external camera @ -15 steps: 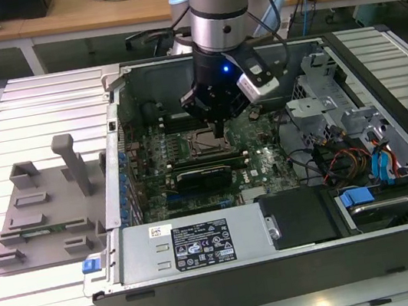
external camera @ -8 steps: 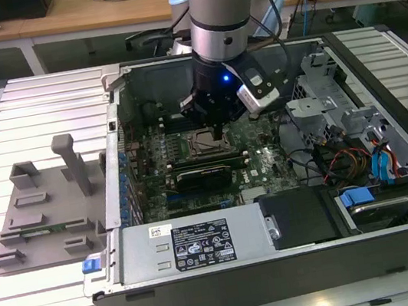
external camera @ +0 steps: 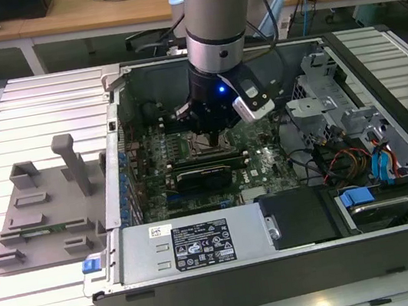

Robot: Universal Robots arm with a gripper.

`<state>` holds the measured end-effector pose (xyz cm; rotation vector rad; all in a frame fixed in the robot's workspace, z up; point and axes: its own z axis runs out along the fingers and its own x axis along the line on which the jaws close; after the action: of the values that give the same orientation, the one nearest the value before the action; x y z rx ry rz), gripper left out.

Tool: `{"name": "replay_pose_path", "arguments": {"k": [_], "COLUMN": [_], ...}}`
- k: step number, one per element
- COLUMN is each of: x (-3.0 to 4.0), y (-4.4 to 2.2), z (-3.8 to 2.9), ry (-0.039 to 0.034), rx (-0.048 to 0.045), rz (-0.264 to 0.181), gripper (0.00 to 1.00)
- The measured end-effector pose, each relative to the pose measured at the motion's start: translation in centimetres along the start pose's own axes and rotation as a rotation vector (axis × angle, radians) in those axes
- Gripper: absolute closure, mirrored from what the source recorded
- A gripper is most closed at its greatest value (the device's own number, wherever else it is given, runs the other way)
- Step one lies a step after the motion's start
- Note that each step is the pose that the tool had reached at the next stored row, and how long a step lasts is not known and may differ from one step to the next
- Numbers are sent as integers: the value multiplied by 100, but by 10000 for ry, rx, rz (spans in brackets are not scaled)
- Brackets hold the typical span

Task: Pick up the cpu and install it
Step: 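Install the second cpu locking lever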

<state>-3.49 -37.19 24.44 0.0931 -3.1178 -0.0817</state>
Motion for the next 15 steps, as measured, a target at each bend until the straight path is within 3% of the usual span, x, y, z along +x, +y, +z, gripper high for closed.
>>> {"name": "replay_pose_path", "arguments": {"k": [6,11,13,15], "x": [95,272,298,313], "y": [-5,-2,-2,-2], "z": [152,293,336,349], "ry": [-1,-2,-11,-15], "rx": [-8,-36,-182,-239], "rz": [-1,0,-5,-6], "gripper": [89,89,89,89]}}
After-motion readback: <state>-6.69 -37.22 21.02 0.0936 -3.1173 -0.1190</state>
